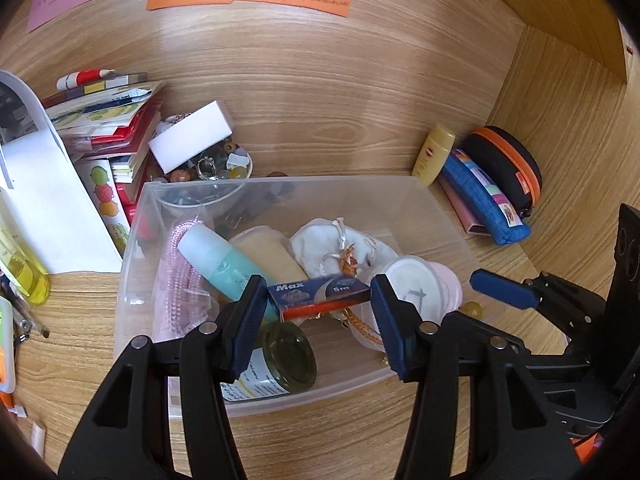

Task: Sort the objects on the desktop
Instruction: 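Lower the staple box and gourd charm into the box and open both tools, then reach left tool to the beige eraser while right tool reaches the dotted tile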

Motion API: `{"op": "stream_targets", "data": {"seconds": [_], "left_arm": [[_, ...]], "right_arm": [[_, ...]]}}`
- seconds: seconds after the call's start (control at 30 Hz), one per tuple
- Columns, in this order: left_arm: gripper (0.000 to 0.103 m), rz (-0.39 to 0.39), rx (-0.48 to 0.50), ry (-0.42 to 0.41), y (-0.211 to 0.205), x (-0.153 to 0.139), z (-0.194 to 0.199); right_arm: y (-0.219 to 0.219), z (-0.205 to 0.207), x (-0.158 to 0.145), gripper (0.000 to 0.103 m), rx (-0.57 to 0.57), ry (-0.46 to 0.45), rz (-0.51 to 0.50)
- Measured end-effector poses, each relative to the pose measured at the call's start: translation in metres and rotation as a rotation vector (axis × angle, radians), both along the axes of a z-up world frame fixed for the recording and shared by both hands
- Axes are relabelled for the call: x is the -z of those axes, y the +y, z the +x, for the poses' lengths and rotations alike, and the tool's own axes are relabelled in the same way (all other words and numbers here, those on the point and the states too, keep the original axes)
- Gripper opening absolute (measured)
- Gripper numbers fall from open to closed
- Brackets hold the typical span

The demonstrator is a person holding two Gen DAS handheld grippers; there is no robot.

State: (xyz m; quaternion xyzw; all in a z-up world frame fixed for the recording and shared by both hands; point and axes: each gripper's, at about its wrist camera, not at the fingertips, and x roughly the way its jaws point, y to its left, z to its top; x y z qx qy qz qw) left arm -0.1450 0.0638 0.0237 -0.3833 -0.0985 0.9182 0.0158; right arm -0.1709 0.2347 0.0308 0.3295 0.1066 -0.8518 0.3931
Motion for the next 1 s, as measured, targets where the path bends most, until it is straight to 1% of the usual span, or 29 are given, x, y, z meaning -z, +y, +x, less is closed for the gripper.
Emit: {"op": "stream_targets", "data": {"seconds": [0.07,0.2,0.27,0.4,0.47,0.53,0.6,0.67,0.77,0.87,1.0], "left_arm": [[0.052,-0.001,-0.002,0.001,0.000,-0.001,0.001],[0.052,0.000,-0.003,0.018,0.000,-0.009,0.007],[0.058,-0.007,-0.007,0.033,0.001,-0.014,0.012],[0.066,-0.033,-0.026,0.066,0.000,-0.025,0.025],[0.074,-0.041,-0.038,0.081,-0.001,-0.031,0.032],[0.078,-0.054,-0.055,0.096,-0.003,-0.036,0.040],[0.082,-0.069,-0.068,0.109,-0.006,-0.040,0.050],[0.091,-0.088,-0.088,0.117,-0.009,-0.044,0.060],[0.093,-0.109,-0.114,0.129,-0.015,-0.047,0.076],[0.095,-0.119,-0.139,0.125,-0.024,-0.047,0.091],[0.095,-0.125,-0.172,0.100,-0.038,-0.040,0.111]], "right_arm": [[0.001,0.002,-0.002,0.056,0.003,0.016,-0.010],[0.002,0.004,-0.004,0.064,0.008,0.033,-0.025],[0.001,0.003,-0.004,0.069,0.008,0.033,-0.028],[0.000,0.003,-0.003,0.072,0.005,0.031,-0.025],[-0.002,0.004,-0.002,0.074,0.002,0.032,-0.020],[-0.004,0.005,-0.002,0.077,-0.009,0.035,-0.013],[-0.006,0.009,-0.003,0.077,-0.019,0.044,-0.005],[-0.007,0.014,-0.007,0.077,-0.029,0.057,0.001],[-0.007,0.024,-0.012,0.077,-0.046,0.068,-0.005],[-0.008,0.038,-0.017,0.084,-0.069,0.078,-0.015],[-0.016,0.057,-0.017,0.084,-0.113,0.082,-0.012]]}}
